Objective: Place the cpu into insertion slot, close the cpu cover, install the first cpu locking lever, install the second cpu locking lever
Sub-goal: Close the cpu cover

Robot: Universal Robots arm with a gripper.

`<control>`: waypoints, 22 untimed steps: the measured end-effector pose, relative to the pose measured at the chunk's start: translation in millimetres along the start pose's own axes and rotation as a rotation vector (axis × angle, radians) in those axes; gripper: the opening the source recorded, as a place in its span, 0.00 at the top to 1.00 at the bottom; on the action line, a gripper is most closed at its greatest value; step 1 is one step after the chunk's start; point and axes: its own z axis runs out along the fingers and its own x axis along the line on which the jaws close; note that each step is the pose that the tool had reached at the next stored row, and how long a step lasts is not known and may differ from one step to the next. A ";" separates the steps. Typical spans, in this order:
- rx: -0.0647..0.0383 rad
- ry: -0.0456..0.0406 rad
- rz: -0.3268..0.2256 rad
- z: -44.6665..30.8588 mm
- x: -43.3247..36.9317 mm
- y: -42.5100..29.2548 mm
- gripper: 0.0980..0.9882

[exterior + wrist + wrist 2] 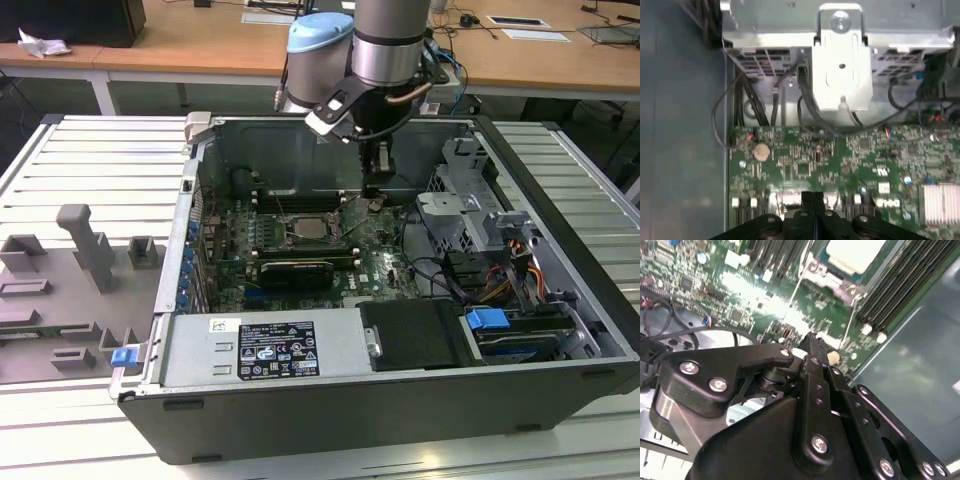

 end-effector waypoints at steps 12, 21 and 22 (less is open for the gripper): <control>0.020 -0.0002 0.000 19.4 1.0 17.1 0.99; 0.021 -0.0002 0.000 20.8 0.9 4.1 0.99; 0.021 -0.0004 0.000 20.7 0.8 3.2 0.99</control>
